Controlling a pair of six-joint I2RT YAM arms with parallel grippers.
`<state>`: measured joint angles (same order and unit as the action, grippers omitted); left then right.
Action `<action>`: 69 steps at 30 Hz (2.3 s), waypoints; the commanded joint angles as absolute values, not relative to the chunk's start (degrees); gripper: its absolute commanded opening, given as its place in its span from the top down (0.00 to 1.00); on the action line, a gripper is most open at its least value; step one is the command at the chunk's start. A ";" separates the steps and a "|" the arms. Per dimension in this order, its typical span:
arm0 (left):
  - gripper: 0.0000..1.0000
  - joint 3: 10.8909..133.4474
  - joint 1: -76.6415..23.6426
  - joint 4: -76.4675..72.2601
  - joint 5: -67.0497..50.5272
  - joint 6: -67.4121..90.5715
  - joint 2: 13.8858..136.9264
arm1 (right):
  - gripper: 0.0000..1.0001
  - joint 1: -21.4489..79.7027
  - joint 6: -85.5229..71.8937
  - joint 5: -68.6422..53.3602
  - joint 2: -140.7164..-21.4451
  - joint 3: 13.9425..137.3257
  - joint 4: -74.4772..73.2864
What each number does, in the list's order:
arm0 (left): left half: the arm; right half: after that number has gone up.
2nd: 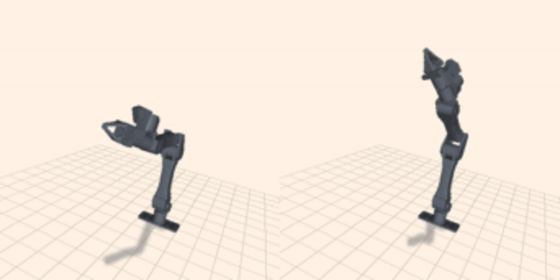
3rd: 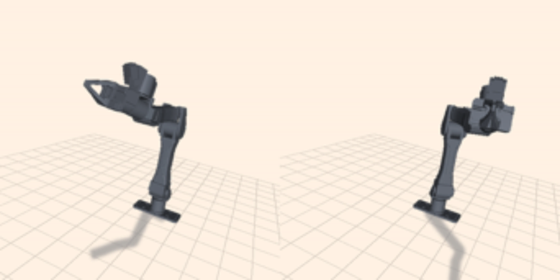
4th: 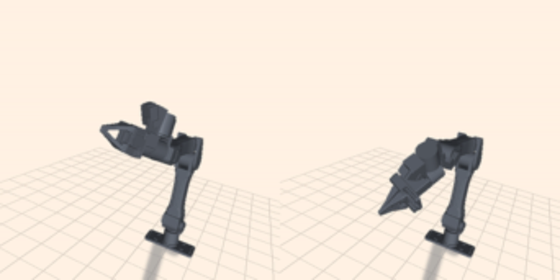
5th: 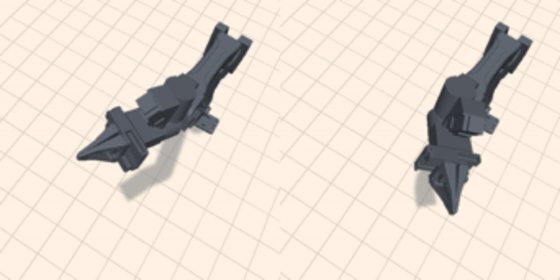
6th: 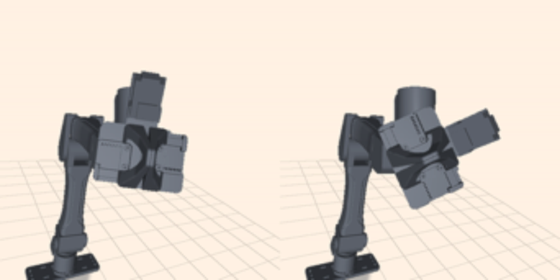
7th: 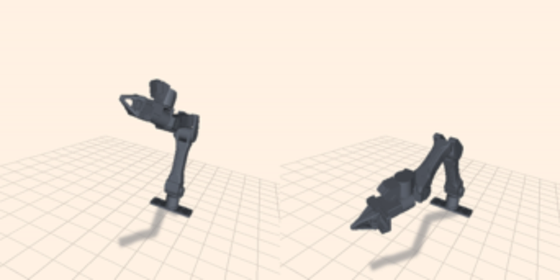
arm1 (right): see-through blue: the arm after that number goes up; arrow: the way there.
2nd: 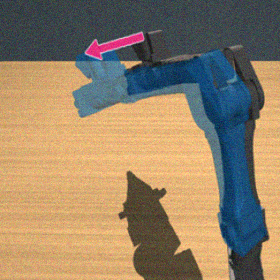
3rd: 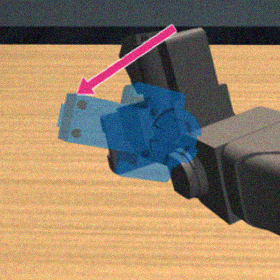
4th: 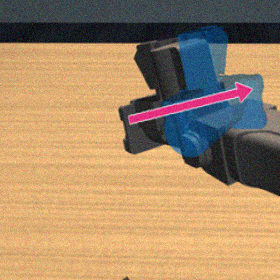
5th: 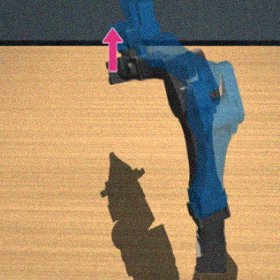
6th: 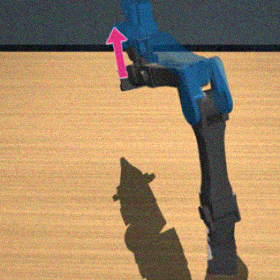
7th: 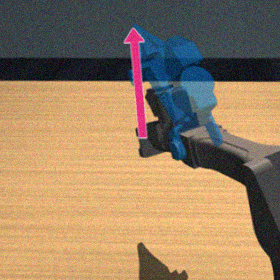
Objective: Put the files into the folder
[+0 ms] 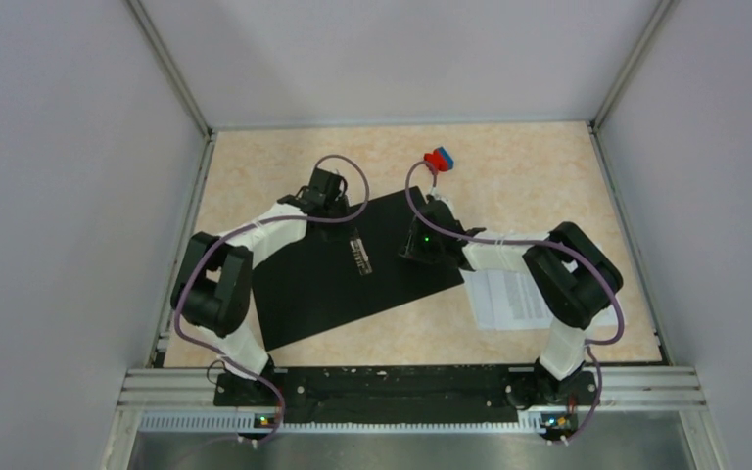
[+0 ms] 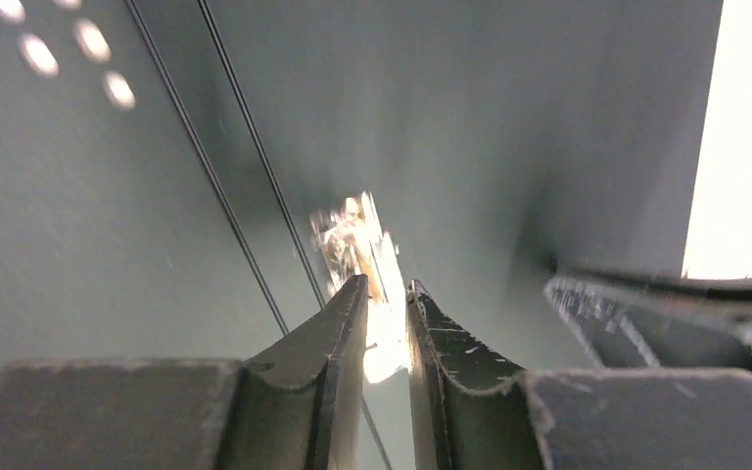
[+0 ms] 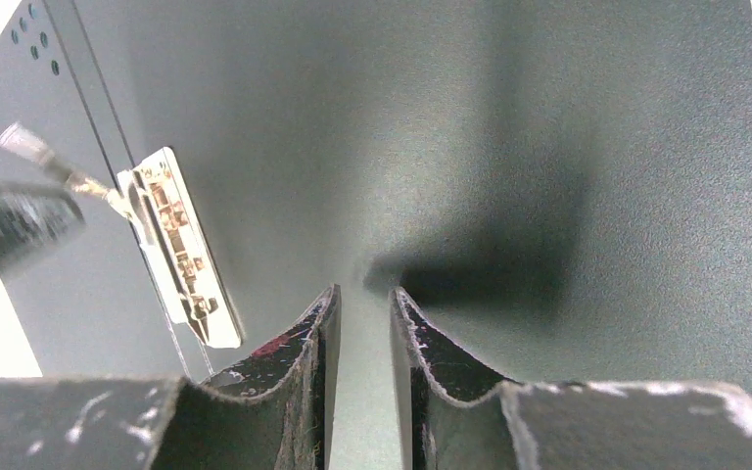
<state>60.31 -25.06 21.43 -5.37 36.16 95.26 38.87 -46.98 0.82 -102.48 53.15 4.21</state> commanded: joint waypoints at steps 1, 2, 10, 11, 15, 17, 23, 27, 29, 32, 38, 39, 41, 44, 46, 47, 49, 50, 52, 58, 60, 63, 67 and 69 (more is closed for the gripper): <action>0.74 68.44 -21.22 18.71 -6.45 33.48 99.64 | 0.75 38.32 -46.82 1.77 -101.86 50.77 2.08; 0.74 69.84 -20.66 19.24 -6.09 32.99 100.99 | 0.75 38.32 -46.97 1.63 -101.83 50.65 2.11; 0.76 80.17 -19.08 24.96 -6.47 30.76 109.47 | 0.75 39.53 -51.69 0.81 -100.11 46.08 5.94; 0.76 80.72 -19.07 25.80 -5.51 30.78 108.85 | 0.75 40.31 -52.61 1.07 -99.65 45.41 6.59; 0.68 81.26 -19.05 33.88 8.42 34.07 103.67 | 0.75 44.59 -55.20 3.76 -99.04 44.78 7.04; 0.65 76.99 -19.07 34.26 10.98 36.36 100.06 | 0.74 45.11 -55.50 5.09 -97.88 45.56 5.63; 0.51 62.66 -20.45 28.94 10.61 38.79 96.98 | 0.57 43.21 -49.42 11.05 -89.18 53.25 -5.06; 0.48 61.25 -20.65 26.84 11.05 39.02 98.51 | 0.51 41.60 -45.65 14.89 -84.15 57.69 -11.17; 0.47 62.55 -20.57 27.15 11.80 38.17 99.90 | 0.50 40.64 -44.33 15.97 -81.85 58.29 -13.31; 0.46 65.06 -20.49 27.26 13.48 36.36 103.05 | 0.48 38.68 -43.02 17.82 -78.93 58.30 -15.99; 0.46 74.03 -19.49 27.10 14.25 31.61 111.24 | 0.46 34.00 -42.61 19.68 -73.68 54.55 -19.93; 0.46 75.94 -19.31 27.14 14.11 30.53 112.57 | 0.45 33.09 -42.64 20.07 -72.86 53.57 -20.72; 0.46 80.62 -18.94 28.85 14.62 29.01 115.51 | 0.43 31.03 -43.00 20.29 -71.50 51.12 -21.74; 0.45 87.30 -18.53 30.27 14.18 26.19 119.23 | 0.38 27.20 -44.74 18.98 -69.09 46.20 -21.89; 0.45 90.48 -18.08 30.09 13.52 24.68 121.23 | 0.34 23.88 -47.36 18.33 -67.43 43.02 -22.84; 0.45 92.67 -17.87 31.03 13.03 24.33 122.15 | 0.30 22.87 -49.34 19.03 -66.25 41.64 -24.19; 0.44 96.27 -18.11 32.86 11.54 23.83 122.43 | 0.21 22.25 -55.24 23.44 -63.04 40.03 -29.57; 0.43 97.19 -18.60 32.79 10.50 23.26 121.42 | 0.18 22.24 -58.76 26.31 -61.22 39.58 -33.44; 0.41 98.81 -20.02 31.39 7.87 21.23 119.75 | 0.08 22.25 -68.71 30.38 -57.39 39.59 -43.89; 0.35 107.18 -26.22 29.36 -1.75 19.86 120.70 | 0.01 22.25 -86.88 34.34 -49.43 38.51 -65.90; 0.30 108.60 -28.42 26.35 -5.93 20.01 122.04 | 0.01 22.24 -88.98 33.45 -44.32 35.87 -66.47; 0.27 111.92 -31.73 24.39 -11.64 19.96 125.26 | 0.01 22.24 -93.81 31.53 -38.60 31.28 -66.62; 0.26 115.39 -35.76 21.12 -16.59 20.80 129.23 | 0.01 22.28 -97.48 30.37 -32.88 26.77 -65.20; 0.25 117.19 -37.33 19.25 -18.76 22.29 131.62 | 0.01 22.24 -98.71 30.51 -32.38 25.61 -64.61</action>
<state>113.65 -35.09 24.16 -11.31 20.88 127.24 22.35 -92.77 30.70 -34.13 27.73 -61.49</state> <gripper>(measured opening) 0.739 0.985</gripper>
